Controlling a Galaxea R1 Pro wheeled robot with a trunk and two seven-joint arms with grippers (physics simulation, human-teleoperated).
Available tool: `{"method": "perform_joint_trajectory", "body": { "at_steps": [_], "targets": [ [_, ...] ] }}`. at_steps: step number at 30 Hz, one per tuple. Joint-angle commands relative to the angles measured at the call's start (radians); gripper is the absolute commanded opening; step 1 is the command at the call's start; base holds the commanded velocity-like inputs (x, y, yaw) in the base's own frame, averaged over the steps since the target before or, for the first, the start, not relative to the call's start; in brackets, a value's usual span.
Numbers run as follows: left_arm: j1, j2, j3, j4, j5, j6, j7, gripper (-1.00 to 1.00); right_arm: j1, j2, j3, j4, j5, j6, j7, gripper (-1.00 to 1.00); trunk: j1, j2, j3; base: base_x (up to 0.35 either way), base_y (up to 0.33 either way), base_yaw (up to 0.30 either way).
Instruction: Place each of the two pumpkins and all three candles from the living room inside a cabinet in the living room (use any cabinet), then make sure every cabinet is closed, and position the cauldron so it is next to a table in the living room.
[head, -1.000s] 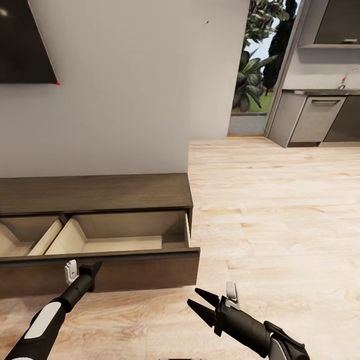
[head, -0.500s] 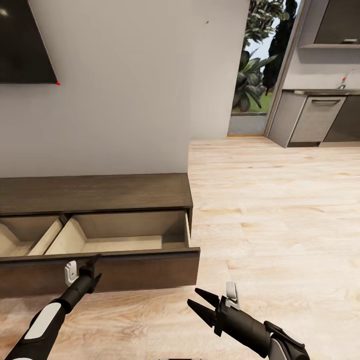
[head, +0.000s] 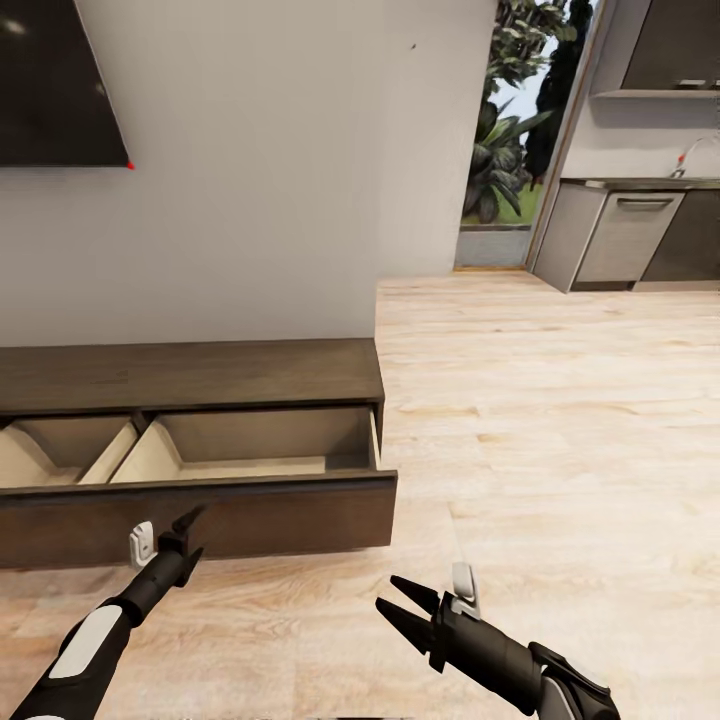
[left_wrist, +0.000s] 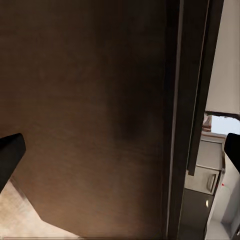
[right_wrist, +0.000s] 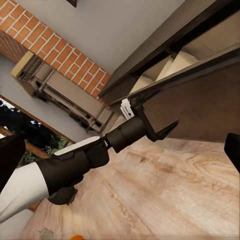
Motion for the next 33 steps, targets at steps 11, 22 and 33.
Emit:
{"method": "perform_joint_trajectory", "body": {
  "at_steps": [11, 22, 33],
  "targets": [
    [-0.001, 0.0, -0.005, 0.0, 0.007, 0.009, -0.001, 1.0, 0.0, -0.003, 0.0, 0.001, -0.013, 0.009, -0.002, 1.0, 0.0, 0.0, -0.001, -0.087, 0.0, 0.0],
    [-0.001, 0.0, -0.013, 0.0, 0.007, 0.009, 0.001, 1.0, 0.0, -0.004, 0.0, 0.0, -0.013, 0.009, -0.001, 1.0, 0.0, 0.0, -0.001, -0.301, 0.0, 0.0],
    [-0.001, 0.0, -0.015, 0.0, 0.009, 0.009, 0.001, 1.0, 0.0, -0.003, 0.0, 0.001, -0.013, 0.009, -0.002, 1.0, 0.0, 0.0, -0.001, -0.019, 0.0, 0.0]
  ]
}}
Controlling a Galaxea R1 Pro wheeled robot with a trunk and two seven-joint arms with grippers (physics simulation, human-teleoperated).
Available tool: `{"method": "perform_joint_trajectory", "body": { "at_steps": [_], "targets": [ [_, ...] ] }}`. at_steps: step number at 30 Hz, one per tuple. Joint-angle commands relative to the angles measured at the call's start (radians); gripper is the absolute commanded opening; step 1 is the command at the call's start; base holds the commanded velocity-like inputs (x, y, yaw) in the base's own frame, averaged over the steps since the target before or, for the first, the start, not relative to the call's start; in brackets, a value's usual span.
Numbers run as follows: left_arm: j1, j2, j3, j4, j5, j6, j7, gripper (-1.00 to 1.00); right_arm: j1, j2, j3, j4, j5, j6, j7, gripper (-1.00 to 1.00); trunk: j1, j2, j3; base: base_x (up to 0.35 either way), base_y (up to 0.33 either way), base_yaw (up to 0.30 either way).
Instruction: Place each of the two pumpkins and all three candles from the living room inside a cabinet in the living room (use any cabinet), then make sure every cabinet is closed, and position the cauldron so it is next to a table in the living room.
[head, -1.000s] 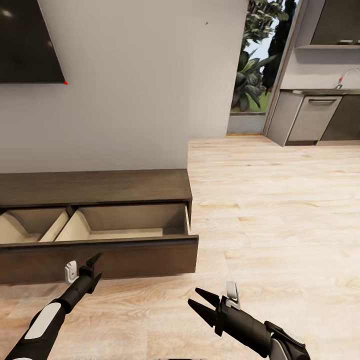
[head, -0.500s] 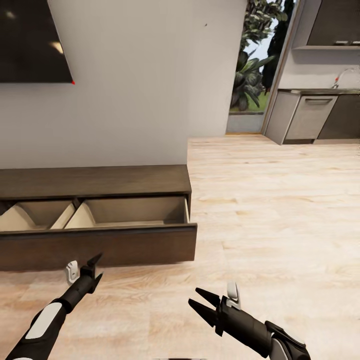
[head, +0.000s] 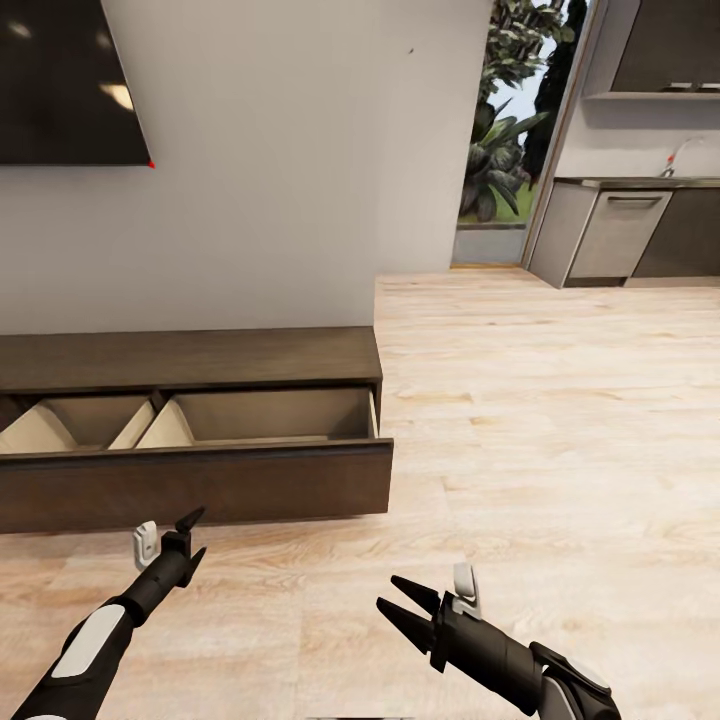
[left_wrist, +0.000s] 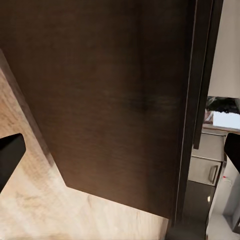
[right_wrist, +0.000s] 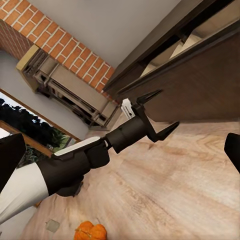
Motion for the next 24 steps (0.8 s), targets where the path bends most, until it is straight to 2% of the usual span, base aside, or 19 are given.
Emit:
{"method": "perform_joint_trajectory", "body": {
  "at_steps": [1, 21, 24],
  "targets": [
    [-0.001, 0.0, 0.003, 0.0, 0.007, 0.009, 0.0, 1.0, 0.0, 0.0, 0.001, 0.0, -0.008, 0.008, -0.001, 1.0, 0.0, 0.0, -0.001, 0.0, 0.0, 0.0],
    [-0.001, -0.001, 0.004, 0.0, 0.009, 0.009, 0.001, 1.0, 0.0, 0.004, -0.003, 0.002, 0.003, 0.008, -0.006, 1.0, 0.0, 0.0, -0.001, 0.0, 0.0, 0.0],
    [-0.001, -0.001, 0.002, 0.0, 0.009, 0.01, 0.001, 1.0, 0.0, 0.004, -0.002, 0.002, 0.003, 0.008, -0.008, 1.0, -0.002, 0.0, 0.011, 0.0, 0.0, 0.0]
  ]
}}
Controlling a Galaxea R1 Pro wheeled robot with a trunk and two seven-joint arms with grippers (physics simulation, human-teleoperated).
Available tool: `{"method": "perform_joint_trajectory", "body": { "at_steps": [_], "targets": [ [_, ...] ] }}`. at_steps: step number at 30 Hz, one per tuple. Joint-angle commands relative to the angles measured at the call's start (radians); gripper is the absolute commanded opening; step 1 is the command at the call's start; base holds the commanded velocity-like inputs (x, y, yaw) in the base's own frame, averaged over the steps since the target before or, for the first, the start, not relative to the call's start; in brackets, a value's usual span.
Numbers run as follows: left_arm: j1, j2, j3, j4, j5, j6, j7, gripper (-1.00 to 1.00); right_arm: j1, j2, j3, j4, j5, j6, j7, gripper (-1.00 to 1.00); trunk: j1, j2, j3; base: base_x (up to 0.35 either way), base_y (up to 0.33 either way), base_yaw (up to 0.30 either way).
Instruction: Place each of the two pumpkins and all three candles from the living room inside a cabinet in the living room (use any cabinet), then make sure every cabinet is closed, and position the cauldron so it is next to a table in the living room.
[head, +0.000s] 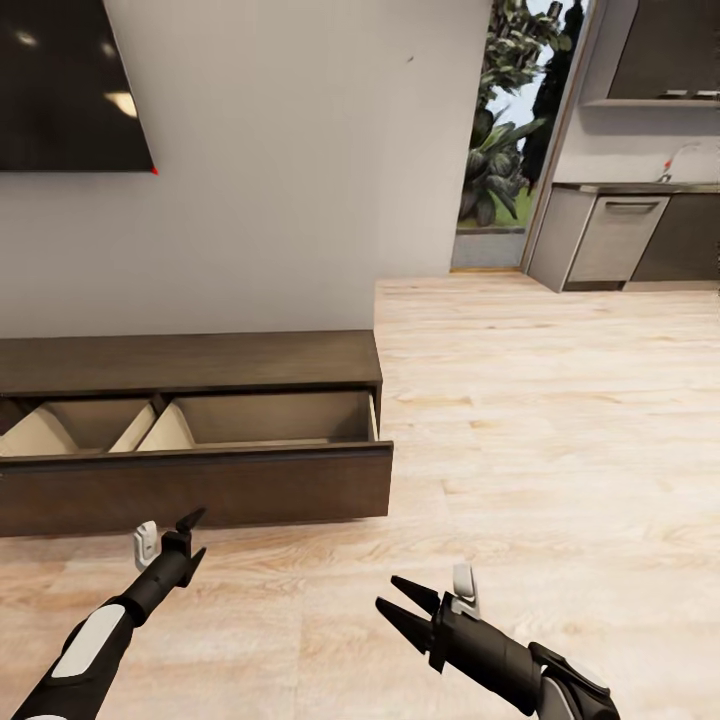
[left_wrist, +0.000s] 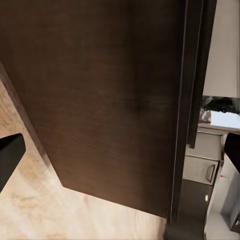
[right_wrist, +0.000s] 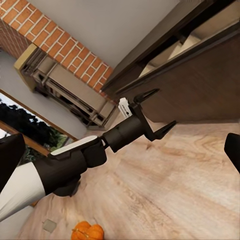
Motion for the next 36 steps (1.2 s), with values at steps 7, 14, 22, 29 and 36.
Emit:
{"method": "perform_joint_trajectory", "body": {
  "at_steps": [7, 14, 22, 29, 36],
  "targets": [
    [-0.001, -0.001, -0.004, 0.001, 0.007, 0.009, 0.003, 1.0, 0.0, 0.0, 0.001, 0.001, -0.007, 0.009, -0.006, 1.0, -0.003, 0.001, 0.026, 0.0, 0.0, 0.0],
    [-0.002, 0.002, -0.063, 0.0, 0.009, 0.017, 0.163, 1.0, 0.0, 0.0, 0.001, 0.005, -0.002, 0.009, -0.016, 1.0, -0.006, 0.003, 0.053, 0.0, 0.0, 0.0],
    [-0.002, 0.049, -0.065, -0.036, 0.013, 0.128, 0.554, 1.0, 0.0, 0.001, 0.001, 0.068, -0.003, 0.01, -0.079, 1.0, -0.01, 0.005, 0.084, 0.0, 0.0, 0.0],
    [-0.001, 0.093, -0.061, -0.042, 0.017, 0.189, 0.71, 1.0, 0.0, -0.001, 0.003, 0.081, 0.0, 0.018, -0.147, 1.0, -0.013, 0.007, 0.111, 0.0, 0.0, 0.0],
    [0.002, 0.108, -0.066, -0.042, 0.015, 0.225, 0.727, 1.0, 0.0, -0.006, -0.002, 0.097, -0.002, 0.007, -0.144, 1.0, -0.016, 0.008, 0.139, 0.0, 0.0, 0.0]
  ]
}}
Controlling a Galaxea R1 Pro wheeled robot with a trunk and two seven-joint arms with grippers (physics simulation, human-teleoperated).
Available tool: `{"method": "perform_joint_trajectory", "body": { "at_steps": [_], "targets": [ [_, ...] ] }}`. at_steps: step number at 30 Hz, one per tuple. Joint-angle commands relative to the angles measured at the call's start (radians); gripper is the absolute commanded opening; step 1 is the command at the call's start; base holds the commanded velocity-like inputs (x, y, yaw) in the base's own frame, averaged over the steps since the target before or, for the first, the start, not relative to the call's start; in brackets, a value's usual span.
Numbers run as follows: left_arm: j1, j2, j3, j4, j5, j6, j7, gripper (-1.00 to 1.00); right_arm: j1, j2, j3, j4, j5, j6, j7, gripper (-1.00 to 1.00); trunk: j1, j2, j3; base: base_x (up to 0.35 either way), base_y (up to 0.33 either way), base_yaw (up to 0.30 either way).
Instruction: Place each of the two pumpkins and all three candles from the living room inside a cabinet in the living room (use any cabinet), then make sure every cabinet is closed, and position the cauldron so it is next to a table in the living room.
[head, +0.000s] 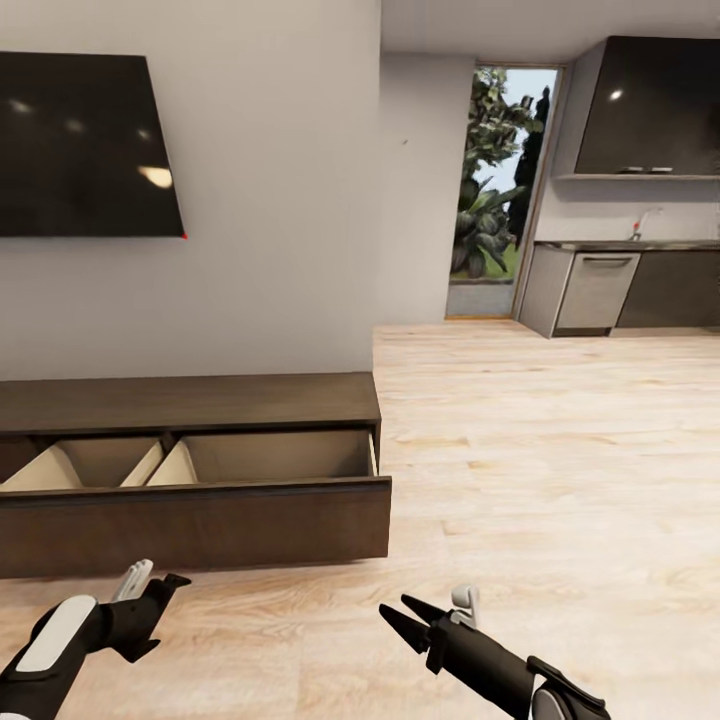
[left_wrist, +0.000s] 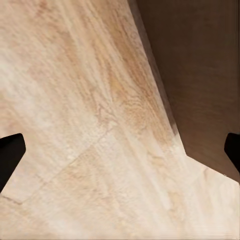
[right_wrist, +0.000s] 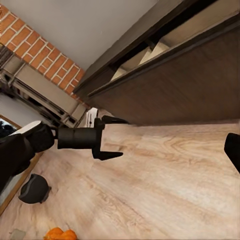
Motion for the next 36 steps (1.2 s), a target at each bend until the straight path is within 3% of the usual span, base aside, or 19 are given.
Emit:
{"method": "perform_joint_trajectory", "body": {
  "at_steps": [1, 7, 11, 22, 28, 32, 36],
  "targets": [
    [0.0, -0.002, -0.001, -0.002, 0.009, 0.004, 0.01, 1.0, 0.0, -0.001, 0.0, 0.009, -0.008, 0.008, 0.0, 1.0, -0.001, 0.0, 0.003, 0.0, 0.0, 0.0],
    [0.0, -0.004, -0.042, -0.004, 0.007, 0.008, 0.012, 1.0, 0.0, -0.002, 0.003, 0.038, -0.012, 0.014, 0.0, 1.0, -0.003, 0.001, 0.026, 0.0, 0.0, 0.0],
    [0.0, -0.005, -0.056, -0.013, 0.007, 0.016, 0.013, 1.0, 0.0, -0.003, 0.005, 0.073, -0.012, 0.021, -0.005, 1.0, -0.019, 0.029, 0.039, 0.0, 0.0, 0.0],
    [0.0, -0.002, -0.055, -0.036, 0.016, 0.026, 0.015, 1.0, 0.0, 0.002, 0.008, 0.147, -0.01, 0.015, -0.002, 1.0, -0.061, 0.106, 0.073, -0.079, 0.0, 0.0],
    [0.0, -0.001, -0.052, -0.037, 0.017, 0.029, 0.014, 1.0, 0.0, 0.0, 0.008, 0.283, -0.006, 0.006, 0.0, 1.0, -0.084, 0.148, 0.092, -0.086, 0.0, 0.0],
    [0.0, -0.002, -0.05, -0.036, 0.018, 0.029, 0.014, 1.0, 0.0, -0.001, 0.006, 0.309, -0.005, 0.005, 0.0, 1.0, -0.099, 0.176, 0.105, -0.008, 0.0, 0.0],
    [0.0, -0.002, -0.051, -0.036, 0.018, 0.029, 0.013, 1.0, 0.0, -0.001, 0.006, 0.319, -0.005, -0.006, 0.0, 1.0, -0.099, 0.176, 0.105, -0.002, 0.0, 0.005]
  ]
}}
